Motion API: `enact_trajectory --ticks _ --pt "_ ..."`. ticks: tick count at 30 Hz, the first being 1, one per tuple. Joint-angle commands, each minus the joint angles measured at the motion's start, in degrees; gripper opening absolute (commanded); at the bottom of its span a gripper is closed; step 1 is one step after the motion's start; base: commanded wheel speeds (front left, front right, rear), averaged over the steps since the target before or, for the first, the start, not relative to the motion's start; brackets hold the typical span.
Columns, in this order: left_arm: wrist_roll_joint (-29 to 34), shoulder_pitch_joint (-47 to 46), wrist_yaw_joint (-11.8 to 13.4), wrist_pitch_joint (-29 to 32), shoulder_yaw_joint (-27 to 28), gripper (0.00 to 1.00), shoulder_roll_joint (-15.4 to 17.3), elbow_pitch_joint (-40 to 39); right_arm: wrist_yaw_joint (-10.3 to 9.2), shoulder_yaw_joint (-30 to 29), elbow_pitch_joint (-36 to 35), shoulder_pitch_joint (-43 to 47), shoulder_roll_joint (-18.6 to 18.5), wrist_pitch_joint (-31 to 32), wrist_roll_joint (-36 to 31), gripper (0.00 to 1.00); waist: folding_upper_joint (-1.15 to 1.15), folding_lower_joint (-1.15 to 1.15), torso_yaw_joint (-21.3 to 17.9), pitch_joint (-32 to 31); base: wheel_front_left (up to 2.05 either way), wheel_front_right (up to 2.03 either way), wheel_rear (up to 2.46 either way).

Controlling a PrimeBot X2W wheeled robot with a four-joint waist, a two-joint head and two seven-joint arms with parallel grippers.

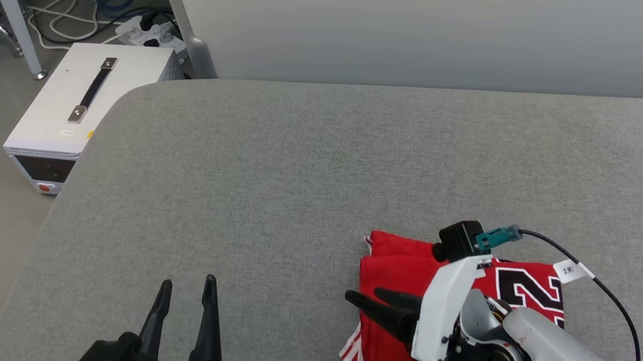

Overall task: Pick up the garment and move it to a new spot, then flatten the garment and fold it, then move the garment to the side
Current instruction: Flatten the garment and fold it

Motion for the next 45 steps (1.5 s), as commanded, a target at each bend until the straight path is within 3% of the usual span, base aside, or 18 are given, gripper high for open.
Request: enact_trajectory --ticks 1,3,6,10,14,19,25,27,28,31,40,45 --pt "-0.3 -0.9 -0.2 -0.3 0.1 1.0 -0.2 0.0 -0.04 0.0 0.4 -1.0 -0.2 -0.6 -0.2 1.0 0.0 0.0 -0.5 -0.2 0.0 0.0 0.0" --pt "-0.3 -0.7 -0.2 -0.3 0.0 1.0 -0.2 -0.1 -0.04 -0.2 0.6 -1.7 -0.2 -1.2 -1.8 1.0 0.0 0.0 -1.0 -0.4 0.0 0.0 0.0" --pt "-0.3 -0.6 -0.2 -0.3 -0.2 1.0 -0.3 -0.1 -0.04 -0.1 -0.1 -3.7 -1.6 -3.3 -10.1 1.0 0.0 0.0 -2.1 -0.8 0.0 0.0 0.0" --pt "-0.4 -0.3 -0.2 -0.3 -0.1 1.0 -0.4 -0.4 -0.04 -1.1 -2.8 -5.0 -5.2 -5.9 -19.2 1.0 0.0 0.0 -3.9 -1.4 0.0 0.0 0.0" --pt "-0.3 -0.4 -0.2 -0.3 -0.4 1.0 -0.4 -0.8 -0.04 -1.1 -6.9 -6.0 -11.4 -7.8 -27.7 1.0 0.0 0.0 -5.6 -1.6 0.0 0.0 0.0" --pt "-0.5 -0.8 -0.2 -0.3 -0.1 1.0 -0.8 -1.8 -0.04 -6.8 -11.9 -4.2 -16.8 -11.3 -32.9 1.0 0.0 0.0 -7.7 -1.5 0.0 0.0 0.0" --pt "-0.7 -0.7 -0.2 -0.3 0.0 1.0 -1.4 -2.8 -0.04 -15.5 -17.0 1.9 -19.4 -14.6 -37.3 1.0 0.0 0.0 -9.6 -1.4 0.0 0.0 0.0" --pt "-0.8 -0.6 -0.2 -0.3 0.2 1.0 -1.5 -3.0 -0.04 -18.9 -19.1 4.6 -19.1 -15.9 -38.5 1.0 0.0 0.0 -10.2 -1.3 0.0 0.0 0.0" --pt "-0.9 -0.4 -0.2 -0.3 -0.1 1.0 -1.7 -3.3 -0.04 -24.2 -22.1 8.9 -17.4 -17.7 -40.0 1.0 0.0 0.0 -10.8 -1.2 0.0 0.0 0.0" --pt "-0.9 -0.4 -0.2 -0.3 -0.1 1.0 -1.8 -3.5 -0.04 -28.8 -25.4 13.6 -14.4 -19.8 -41.5 1.0 0.0 0.0 -11.2 -0.8 0.0 0.0 0.0" --pt "-0.5 0.0 -0.2 -0.3 0.9 1.0 -2.6 -4.0 -0.04 -33.3 -29.4 21.6 -5.8 -26.8 -44.9 1.0 0.0 0.0 -12.0 -0.7 0.0 0.0 0.0" --pt "0.2 0.7 -0.2 -0.3 0.3 1.0 -2.3 -3.8 -0.04 -33.7 -28.0 23.3 -3.7 -28.6 -45.5 1.0 0.0 0.0 -12.1 -0.9 0.0 0.0 0.0"
